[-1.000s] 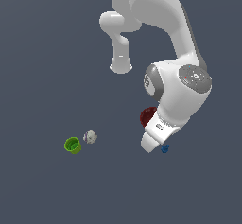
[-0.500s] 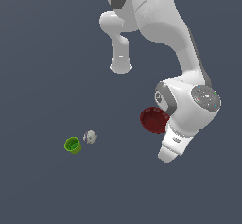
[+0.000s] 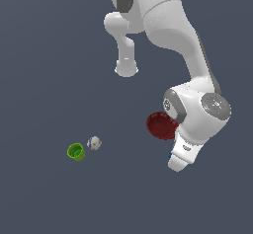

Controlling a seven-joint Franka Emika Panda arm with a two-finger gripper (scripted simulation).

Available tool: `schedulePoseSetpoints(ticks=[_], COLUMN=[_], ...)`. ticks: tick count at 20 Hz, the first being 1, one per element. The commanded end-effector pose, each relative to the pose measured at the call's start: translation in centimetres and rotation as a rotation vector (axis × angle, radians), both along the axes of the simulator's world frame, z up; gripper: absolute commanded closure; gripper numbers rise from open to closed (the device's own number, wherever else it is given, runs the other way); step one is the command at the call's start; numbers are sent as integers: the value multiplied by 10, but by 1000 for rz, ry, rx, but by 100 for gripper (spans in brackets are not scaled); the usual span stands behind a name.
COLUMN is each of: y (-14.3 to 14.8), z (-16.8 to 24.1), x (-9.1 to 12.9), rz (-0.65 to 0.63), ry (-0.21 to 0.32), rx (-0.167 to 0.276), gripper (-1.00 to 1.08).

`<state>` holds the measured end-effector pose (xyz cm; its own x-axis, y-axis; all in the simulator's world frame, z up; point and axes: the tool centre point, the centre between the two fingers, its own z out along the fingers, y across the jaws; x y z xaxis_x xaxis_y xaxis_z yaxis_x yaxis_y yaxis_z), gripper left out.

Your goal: Pick up a designated object from a clutter of objects.

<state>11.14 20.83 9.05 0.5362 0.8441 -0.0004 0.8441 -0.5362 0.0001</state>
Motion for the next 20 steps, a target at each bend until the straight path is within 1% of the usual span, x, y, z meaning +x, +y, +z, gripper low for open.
schedulePoseSetpoints(ticks=[1,8,14,15,20], y=[0,0,1,1,1], z=[-7,-42,-48,-48,-48], x=[0,-1,0,0,0], rz=[0,4,5,5,5], ry=[1,0,0,0,0], rx=[0,0,0,0,0], gripper=[-92,-92,-92,108,108])
